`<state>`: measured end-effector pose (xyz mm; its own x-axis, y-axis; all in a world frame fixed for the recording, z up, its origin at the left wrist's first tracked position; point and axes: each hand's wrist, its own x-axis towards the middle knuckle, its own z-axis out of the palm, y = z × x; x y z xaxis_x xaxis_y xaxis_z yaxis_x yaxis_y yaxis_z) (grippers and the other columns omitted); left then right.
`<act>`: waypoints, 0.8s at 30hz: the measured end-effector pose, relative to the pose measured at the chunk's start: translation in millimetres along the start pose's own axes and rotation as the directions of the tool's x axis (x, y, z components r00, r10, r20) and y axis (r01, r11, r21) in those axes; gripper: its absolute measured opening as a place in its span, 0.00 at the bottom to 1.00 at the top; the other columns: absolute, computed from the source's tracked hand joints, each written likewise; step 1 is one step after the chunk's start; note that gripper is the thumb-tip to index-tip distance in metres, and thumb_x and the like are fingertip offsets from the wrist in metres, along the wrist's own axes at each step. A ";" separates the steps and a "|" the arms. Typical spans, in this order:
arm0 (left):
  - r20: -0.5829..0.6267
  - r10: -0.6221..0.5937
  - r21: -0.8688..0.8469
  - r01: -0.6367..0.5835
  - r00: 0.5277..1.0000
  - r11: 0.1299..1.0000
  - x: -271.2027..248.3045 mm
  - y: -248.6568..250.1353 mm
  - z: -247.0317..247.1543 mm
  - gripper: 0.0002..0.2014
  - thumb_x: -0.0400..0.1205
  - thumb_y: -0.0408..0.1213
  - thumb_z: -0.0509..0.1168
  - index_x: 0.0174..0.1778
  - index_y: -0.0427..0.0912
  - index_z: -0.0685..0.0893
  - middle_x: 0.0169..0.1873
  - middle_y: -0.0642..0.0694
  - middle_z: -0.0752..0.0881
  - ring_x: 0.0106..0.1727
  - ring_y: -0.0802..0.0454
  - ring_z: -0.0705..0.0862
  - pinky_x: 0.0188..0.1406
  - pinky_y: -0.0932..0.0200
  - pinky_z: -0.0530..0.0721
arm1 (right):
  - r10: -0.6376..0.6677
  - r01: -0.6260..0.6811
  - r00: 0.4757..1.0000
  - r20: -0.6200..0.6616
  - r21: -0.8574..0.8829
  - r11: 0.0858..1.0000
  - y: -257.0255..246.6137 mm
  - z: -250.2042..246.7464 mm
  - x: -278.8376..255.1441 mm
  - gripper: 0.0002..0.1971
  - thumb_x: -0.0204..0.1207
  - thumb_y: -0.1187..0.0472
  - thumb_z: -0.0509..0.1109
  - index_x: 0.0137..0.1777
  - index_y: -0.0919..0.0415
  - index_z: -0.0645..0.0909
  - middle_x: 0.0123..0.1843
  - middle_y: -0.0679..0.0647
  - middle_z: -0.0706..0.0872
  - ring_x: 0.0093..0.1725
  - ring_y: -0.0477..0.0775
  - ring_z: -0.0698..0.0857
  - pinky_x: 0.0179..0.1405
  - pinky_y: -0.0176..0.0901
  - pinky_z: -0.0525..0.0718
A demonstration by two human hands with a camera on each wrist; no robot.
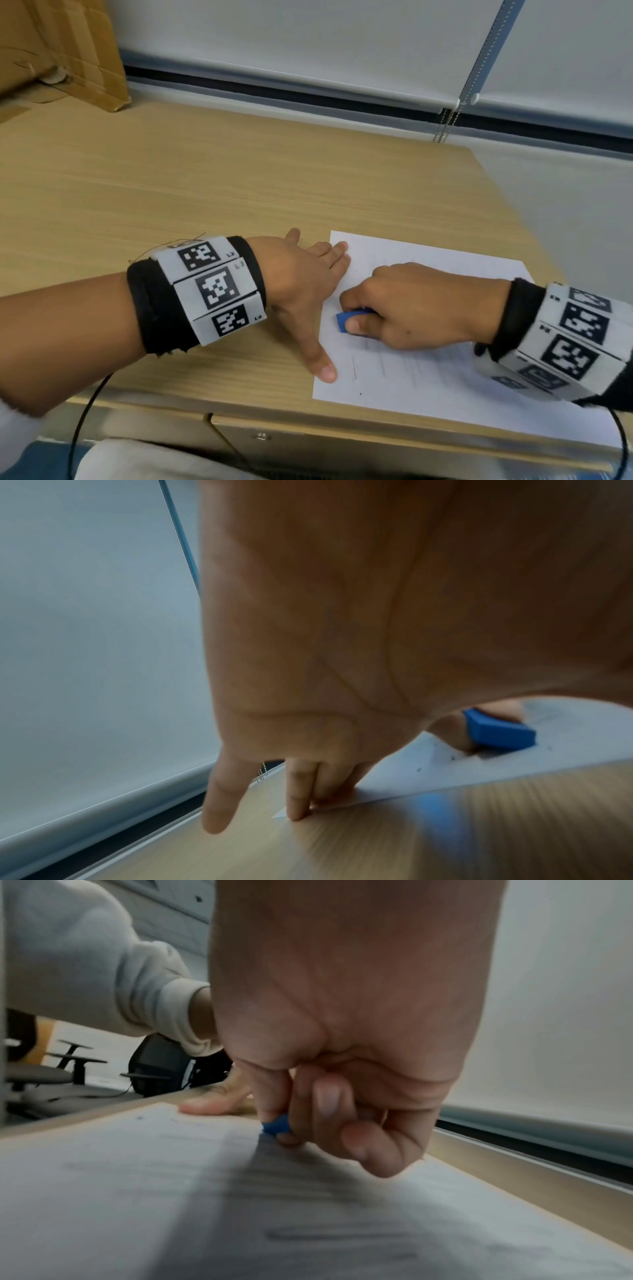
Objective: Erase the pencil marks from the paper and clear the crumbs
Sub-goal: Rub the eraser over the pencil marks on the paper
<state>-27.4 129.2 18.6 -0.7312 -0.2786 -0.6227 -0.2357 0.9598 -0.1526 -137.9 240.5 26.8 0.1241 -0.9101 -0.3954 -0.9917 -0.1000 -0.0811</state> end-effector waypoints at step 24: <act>0.019 0.008 -0.022 -0.007 1.000 1.000 -0.1 -0.9 -0.4 0.74 0.59 0.80 0.65 0.80 0.40 0.23 0.80 0.48 0.24 0.83 0.52 0.30 0.80 0.37 0.33 | -0.125 0.121 0.985 0.117 0.036 0.992 -11.2 5.9 -19.7 0.12 0.82 0.49 0.60 0.41 0.54 0.76 0.29 0.49 0.77 0.31 0.51 0.75 0.34 0.44 0.73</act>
<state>-27.4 128.4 19.2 -0.7204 -0.2705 -0.6386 -0.2443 0.9608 -0.1314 -129.0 261.9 30.0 0.2499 -0.8374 -0.4861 -0.9674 -0.1952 -0.1611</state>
